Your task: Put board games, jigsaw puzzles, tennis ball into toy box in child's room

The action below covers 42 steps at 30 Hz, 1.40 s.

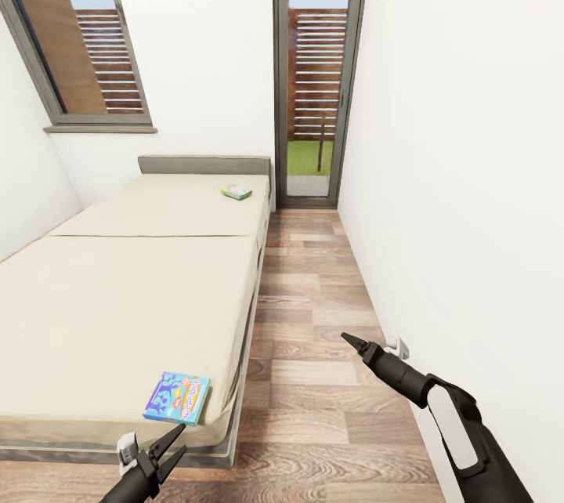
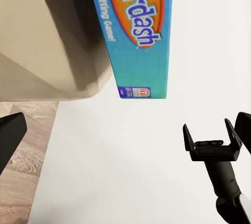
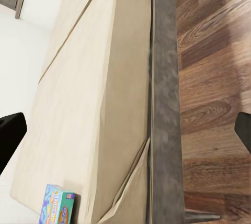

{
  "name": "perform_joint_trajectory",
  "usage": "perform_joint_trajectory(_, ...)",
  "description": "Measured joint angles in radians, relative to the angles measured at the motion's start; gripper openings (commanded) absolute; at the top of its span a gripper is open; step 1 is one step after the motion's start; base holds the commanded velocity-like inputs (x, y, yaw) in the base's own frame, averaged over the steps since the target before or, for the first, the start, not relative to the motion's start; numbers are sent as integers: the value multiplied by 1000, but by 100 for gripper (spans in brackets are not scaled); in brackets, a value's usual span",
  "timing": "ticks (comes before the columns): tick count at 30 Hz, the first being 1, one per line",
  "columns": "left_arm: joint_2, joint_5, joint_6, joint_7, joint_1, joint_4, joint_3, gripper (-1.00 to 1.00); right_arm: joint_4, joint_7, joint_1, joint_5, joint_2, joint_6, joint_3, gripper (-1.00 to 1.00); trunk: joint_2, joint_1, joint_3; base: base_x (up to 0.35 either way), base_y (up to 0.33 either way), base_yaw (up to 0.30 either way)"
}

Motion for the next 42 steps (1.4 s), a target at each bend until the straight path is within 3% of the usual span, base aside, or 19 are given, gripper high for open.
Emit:
perform_joint_trajectory(24, 1, 0, 0, 0, 0, 0, 0, 100, 0, 0, 0, 0, 0, 0, 0, 100, 0, 0, 0, 1, -1, 0)
perform_joint_trajectory(31, 1, -1, 1, 0, 0, -1, 0, 100, 0, 0, 0, 0, 0, 0, 0, 100, 0, 0, 0, 166, -48, 0)
perform_joint_trajectory(42, 1, -6, 7, -2, 37, -1, -2, 100, 0, 0, 0, 0, 0, 0, 0, 100, 0, 0, 0, 75, -14, 0)
